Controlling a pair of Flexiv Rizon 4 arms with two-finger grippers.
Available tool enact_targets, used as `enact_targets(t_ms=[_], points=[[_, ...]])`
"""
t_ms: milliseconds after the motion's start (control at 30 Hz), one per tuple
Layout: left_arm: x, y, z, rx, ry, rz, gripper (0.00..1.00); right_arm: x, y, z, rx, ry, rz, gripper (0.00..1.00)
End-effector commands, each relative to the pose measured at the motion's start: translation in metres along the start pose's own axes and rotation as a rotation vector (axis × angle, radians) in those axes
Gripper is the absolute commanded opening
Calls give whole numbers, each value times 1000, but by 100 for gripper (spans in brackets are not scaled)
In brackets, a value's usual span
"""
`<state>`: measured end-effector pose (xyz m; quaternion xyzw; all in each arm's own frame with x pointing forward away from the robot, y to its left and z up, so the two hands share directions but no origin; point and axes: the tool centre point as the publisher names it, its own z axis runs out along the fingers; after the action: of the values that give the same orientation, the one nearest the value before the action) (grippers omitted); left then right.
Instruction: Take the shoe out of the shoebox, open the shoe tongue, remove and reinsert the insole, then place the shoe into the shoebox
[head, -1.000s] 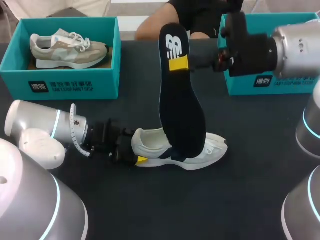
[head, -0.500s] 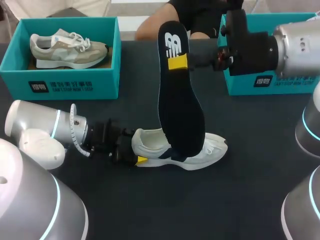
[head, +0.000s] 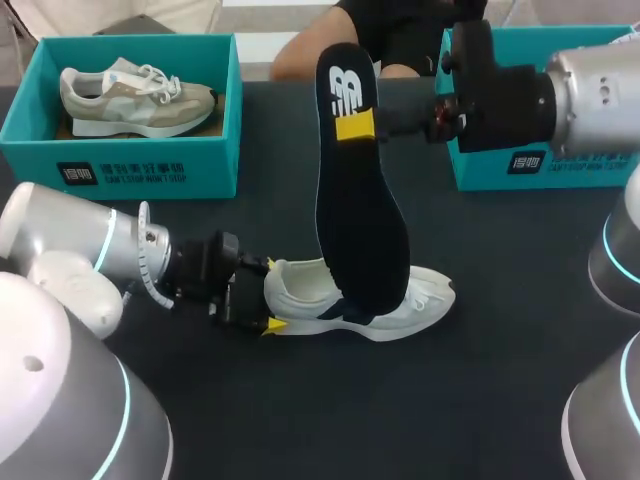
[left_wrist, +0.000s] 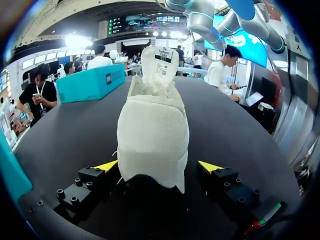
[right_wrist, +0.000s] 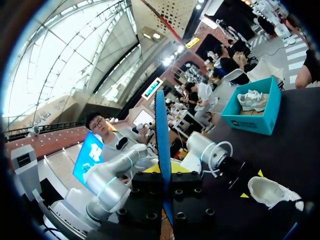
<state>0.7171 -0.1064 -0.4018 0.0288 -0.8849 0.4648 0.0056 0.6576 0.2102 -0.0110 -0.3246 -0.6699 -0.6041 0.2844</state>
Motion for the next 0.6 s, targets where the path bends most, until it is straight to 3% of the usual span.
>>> enact_targets(t_ms=[33,433,600], points=[[-2,-5,-14,-87,6,-29,100,0,0,2,0,-3,1,0],[-4,-5,-19,-107,15,-23,100,0,0,2,0,-3,1,0],[-2,-20,-38,-314,27,-12,100,0,0,2,0,-3,1,0]])
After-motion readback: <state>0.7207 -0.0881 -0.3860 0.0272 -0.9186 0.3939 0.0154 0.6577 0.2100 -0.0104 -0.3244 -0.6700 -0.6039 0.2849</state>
